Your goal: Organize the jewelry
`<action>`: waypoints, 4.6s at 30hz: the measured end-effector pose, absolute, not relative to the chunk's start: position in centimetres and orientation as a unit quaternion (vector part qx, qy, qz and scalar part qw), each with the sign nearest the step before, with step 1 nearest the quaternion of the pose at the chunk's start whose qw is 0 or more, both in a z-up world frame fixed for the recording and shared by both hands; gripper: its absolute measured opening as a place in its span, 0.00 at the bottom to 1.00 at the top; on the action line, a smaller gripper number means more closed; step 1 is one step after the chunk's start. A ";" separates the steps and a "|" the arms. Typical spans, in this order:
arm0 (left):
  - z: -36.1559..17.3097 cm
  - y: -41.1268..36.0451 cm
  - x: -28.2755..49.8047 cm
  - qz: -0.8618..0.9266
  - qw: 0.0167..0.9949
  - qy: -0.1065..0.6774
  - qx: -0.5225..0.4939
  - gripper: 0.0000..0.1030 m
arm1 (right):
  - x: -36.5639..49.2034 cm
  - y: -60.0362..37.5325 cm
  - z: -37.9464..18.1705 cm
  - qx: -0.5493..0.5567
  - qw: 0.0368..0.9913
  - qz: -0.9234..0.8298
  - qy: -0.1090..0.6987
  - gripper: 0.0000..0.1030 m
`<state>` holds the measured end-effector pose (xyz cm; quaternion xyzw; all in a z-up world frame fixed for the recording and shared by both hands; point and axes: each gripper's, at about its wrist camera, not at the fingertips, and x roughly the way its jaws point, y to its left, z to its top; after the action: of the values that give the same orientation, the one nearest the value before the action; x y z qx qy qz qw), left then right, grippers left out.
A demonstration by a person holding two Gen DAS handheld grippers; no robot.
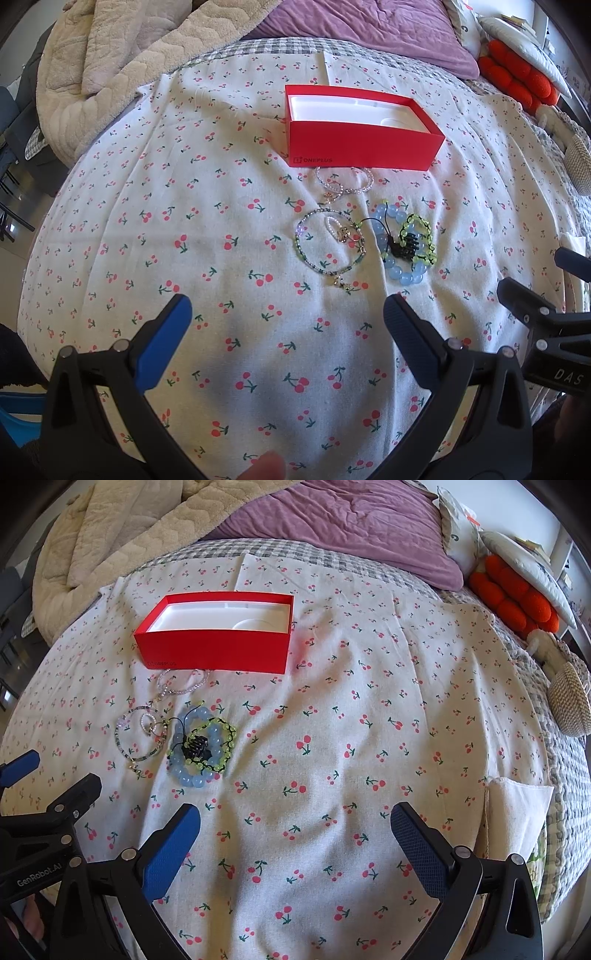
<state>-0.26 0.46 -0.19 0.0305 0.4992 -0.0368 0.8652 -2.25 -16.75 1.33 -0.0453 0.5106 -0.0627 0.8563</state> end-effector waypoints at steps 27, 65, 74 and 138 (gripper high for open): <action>0.9 -0.3 0.9 -0.102 0.864 0.492 0.043 1.00 | 0.1 -18.4 0.9 -0.025 0.849 0.010 0.528 1.00; -4.4 -0.2 8.7 -0.260 0.761 0.591 0.065 0.09 | 8.3 -17.0 -5.1 0.026 0.794 0.156 0.587 0.41; -4.0 -0.8 7.4 -0.243 0.775 0.578 0.081 0.07 | 7.4 -13.3 -5.9 -0.087 0.811 0.156 0.558 0.24; 0.2 -0.5 6.2 -0.226 0.823 0.518 0.056 0.07 | 3.9 -13.9 -4.1 -0.089 0.801 0.107 0.582 0.09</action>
<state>6.16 -0.52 0.25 0.0561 0.5184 -0.2265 0.8227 3.91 -13.93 -4.05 -0.0887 0.5823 0.1065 0.8011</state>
